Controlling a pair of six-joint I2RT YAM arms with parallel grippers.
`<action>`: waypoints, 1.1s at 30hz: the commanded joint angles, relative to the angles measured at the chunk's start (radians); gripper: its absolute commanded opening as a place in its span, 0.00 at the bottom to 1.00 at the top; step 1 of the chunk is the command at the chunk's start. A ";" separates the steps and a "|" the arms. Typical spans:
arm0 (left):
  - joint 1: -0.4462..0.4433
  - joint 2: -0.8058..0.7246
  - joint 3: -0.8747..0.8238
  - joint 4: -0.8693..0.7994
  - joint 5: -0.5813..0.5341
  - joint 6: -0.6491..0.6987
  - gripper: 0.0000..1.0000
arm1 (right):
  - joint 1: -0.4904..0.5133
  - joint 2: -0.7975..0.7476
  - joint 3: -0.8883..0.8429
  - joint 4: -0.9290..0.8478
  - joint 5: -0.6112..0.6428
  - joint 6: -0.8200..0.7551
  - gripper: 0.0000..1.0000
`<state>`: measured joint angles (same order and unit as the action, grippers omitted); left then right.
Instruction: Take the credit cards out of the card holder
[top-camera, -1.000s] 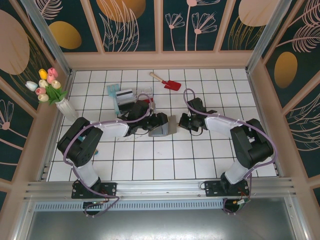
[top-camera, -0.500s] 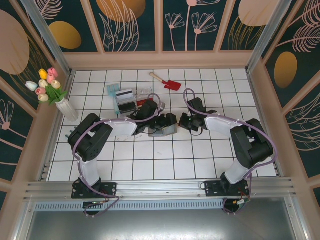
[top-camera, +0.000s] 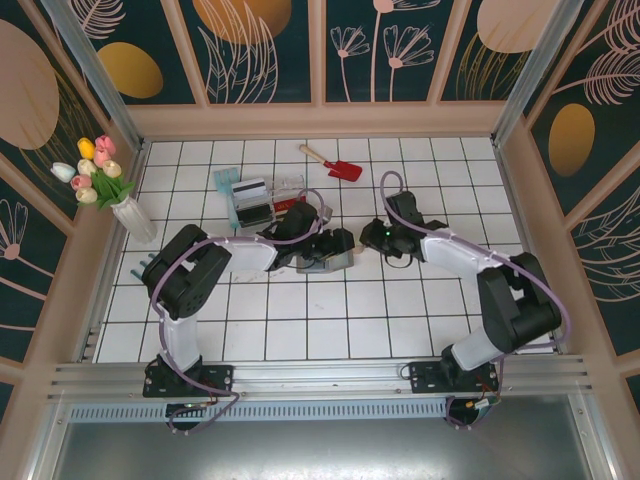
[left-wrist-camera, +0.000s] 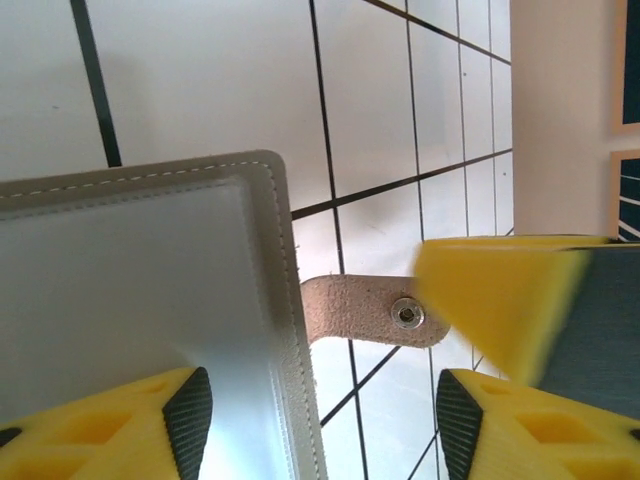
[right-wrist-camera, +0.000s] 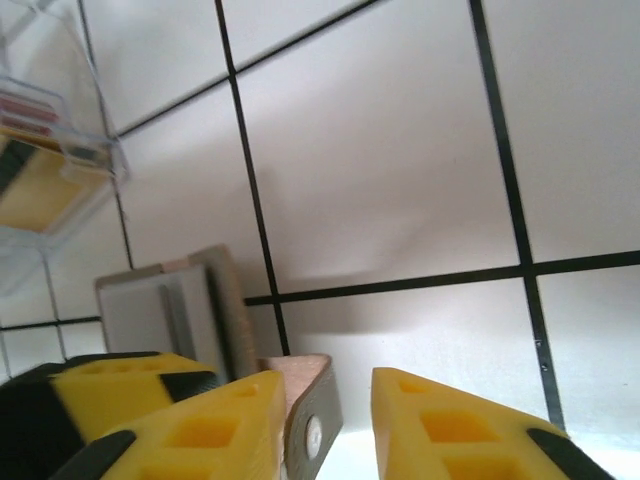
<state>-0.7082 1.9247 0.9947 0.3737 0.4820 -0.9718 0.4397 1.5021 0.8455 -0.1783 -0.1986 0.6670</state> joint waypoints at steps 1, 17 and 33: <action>-0.004 0.017 0.017 -0.014 -0.036 0.018 0.59 | -0.020 -0.066 -0.022 0.012 0.024 0.020 0.35; -0.006 0.051 -0.003 -0.111 -0.095 0.059 0.21 | 0.034 -0.050 0.030 0.030 -0.001 0.030 0.24; -0.007 0.016 0.007 -0.133 -0.093 0.047 0.00 | 0.102 0.176 0.077 0.093 -0.114 0.067 0.00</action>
<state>-0.7090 1.9671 0.9951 0.2825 0.3916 -0.9276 0.5323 1.6577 0.8825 -0.1089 -0.2722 0.7357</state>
